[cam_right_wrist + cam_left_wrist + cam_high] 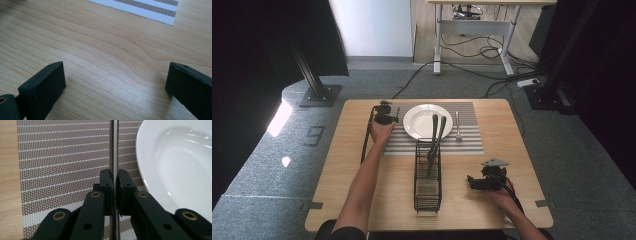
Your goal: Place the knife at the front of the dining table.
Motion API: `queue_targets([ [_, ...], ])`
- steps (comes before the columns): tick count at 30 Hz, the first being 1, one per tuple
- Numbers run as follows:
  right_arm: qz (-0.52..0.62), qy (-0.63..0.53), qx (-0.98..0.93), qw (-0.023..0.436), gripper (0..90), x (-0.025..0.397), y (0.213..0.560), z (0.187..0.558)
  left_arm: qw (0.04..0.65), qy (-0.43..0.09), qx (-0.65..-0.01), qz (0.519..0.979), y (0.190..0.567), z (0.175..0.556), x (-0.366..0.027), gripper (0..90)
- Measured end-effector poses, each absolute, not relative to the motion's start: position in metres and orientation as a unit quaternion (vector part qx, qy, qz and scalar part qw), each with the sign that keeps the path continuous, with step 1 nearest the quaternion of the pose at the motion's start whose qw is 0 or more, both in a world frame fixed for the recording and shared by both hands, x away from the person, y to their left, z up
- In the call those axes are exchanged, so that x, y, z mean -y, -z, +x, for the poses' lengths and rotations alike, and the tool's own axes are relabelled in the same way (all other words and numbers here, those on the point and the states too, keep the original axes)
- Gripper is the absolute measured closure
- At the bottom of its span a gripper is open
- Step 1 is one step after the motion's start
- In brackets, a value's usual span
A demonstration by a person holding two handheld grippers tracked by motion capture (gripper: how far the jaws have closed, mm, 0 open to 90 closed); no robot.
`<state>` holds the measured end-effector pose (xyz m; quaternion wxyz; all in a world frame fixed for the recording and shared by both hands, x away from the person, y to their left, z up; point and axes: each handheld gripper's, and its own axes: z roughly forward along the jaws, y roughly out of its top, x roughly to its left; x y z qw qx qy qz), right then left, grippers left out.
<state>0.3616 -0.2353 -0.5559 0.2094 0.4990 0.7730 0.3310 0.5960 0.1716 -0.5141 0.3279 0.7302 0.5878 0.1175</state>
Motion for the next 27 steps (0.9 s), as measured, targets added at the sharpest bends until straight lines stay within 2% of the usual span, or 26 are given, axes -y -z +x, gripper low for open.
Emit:
queue_targets([
  [19, 0.499, -0.331, -0.773, 0.21, 2.8, 0.235, 0.556, 0.361, 0.296, -0.107, -0.597, 0.737, 0.527, 0.607, -0.166, 83.7],
  [27, 0.499, -0.331, -0.773, 0.21, 2.9, 0.235, 0.556, 0.361, 0.302, -0.106, -0.598, 0.734, 0.528, 0.607, -0.167, 83.2],
])
